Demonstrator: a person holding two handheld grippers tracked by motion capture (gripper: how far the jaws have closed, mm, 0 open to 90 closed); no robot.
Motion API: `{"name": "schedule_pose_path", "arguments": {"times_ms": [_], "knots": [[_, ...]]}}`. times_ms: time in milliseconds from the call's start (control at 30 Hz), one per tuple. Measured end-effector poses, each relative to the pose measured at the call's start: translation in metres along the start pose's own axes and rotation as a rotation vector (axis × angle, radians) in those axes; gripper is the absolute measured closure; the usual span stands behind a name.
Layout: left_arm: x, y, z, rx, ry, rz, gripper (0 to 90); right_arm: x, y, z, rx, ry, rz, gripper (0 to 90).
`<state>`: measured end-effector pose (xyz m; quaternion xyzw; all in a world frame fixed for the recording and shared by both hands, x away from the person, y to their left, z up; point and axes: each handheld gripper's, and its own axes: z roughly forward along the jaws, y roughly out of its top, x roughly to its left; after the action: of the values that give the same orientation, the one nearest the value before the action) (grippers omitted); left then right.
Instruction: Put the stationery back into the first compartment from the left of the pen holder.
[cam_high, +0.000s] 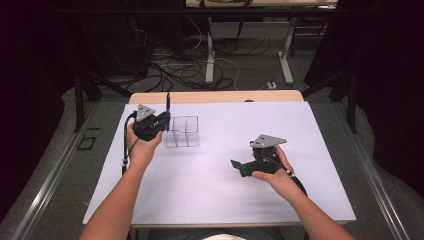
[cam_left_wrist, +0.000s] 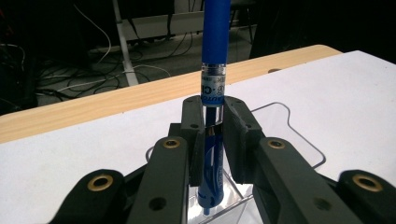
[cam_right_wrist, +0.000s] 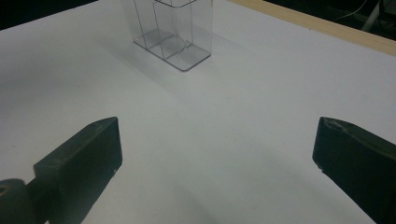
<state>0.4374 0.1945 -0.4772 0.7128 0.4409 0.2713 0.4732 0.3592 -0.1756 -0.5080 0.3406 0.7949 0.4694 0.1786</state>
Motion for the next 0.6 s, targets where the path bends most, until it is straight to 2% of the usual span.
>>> {"name": "schedule_pose_path", "arguments": {"times_ms": [267, 367, 467, 500, 533, 600], "knots": [[0.002, -0.008, 0.002, 0.034, 0.004, -0.031, 78.8, 0.000, -0.001, -0.001, 0.009, 0.001, 0.013, 1.1], [0.004, -0.008, -0.001, 0.043, -0.010, -0.061, 77.4, -0.001, -0.001, -0.001, 0.008, -0.002, 0.015, 1.1], [0.003, -0.006, -0.007, 0.033, -0.021, -0.077, 66.3, -0.001, -0.001, -0.002, 0.002, 0.000, 0.014, 1.1], [0.003, -0.006, -0.009, 0.038, -0.019, -0.070, 61.9, -0.002, -0.001, -0.003, 0.016, 0.002, 0.007, 1.1], [0.002, -0.006, -0.011, 0.042, -0.025, -0.091, 57.3, -0.003, -0.001, -0.003, 0.003, 0.000, 0.009, 1.1], [0.003, -0.006, -0.017, 0.044, -0.031, -0.089, 52.2, -0.003, -0.001, -0.005, -0.002, -0.005, 0.016, 1.1]]}}
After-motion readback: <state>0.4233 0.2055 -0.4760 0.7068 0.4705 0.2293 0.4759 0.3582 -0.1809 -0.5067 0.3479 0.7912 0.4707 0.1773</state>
